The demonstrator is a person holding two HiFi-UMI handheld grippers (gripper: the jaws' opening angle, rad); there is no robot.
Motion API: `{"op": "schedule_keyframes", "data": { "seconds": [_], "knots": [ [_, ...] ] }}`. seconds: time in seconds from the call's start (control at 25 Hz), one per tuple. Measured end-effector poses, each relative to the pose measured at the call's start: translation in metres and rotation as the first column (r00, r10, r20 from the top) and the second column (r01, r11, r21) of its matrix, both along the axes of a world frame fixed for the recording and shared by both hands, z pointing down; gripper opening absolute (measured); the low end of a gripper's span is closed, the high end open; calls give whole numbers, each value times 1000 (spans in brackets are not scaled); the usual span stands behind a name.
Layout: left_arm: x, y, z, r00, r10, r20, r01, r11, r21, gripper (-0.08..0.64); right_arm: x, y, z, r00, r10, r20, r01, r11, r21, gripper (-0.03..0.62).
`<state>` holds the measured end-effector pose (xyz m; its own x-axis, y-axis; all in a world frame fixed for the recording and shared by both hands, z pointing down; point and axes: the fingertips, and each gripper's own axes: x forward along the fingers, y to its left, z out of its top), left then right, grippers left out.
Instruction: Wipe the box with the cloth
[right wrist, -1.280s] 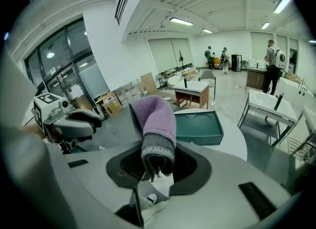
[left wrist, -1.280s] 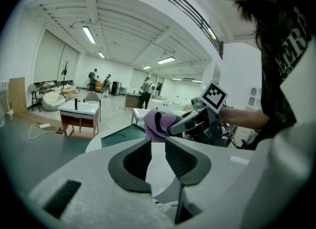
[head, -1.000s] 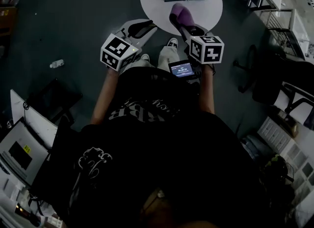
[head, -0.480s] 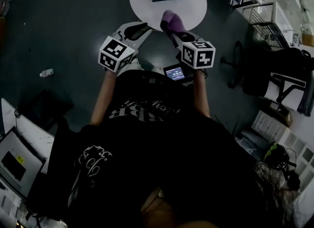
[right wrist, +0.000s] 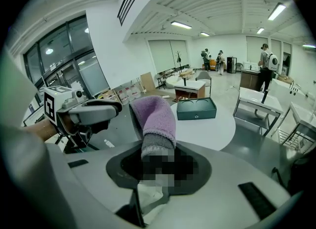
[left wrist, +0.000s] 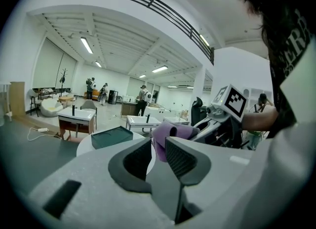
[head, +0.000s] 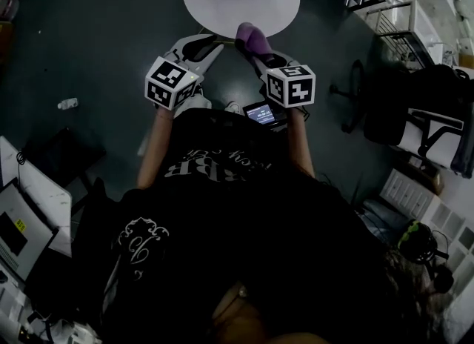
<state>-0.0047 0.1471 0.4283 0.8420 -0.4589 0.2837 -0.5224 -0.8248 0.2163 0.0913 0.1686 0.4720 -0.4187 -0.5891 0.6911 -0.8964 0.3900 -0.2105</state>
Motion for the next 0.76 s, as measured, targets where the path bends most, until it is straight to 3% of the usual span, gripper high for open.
{"op": "schedule_keyframes", "data": {
  "seconds": [0.24,0.76],
  "knots": [
    [32,26,-2,1000,-15,16,15,1000,3,97,29,22,-3,1000,-17,16,17,1000,18,101],
    [56,53,-7,999,-21,45,20,999,42,97,55,43,-9,1000,-23,21,22,998,60,101]
  ]
}}
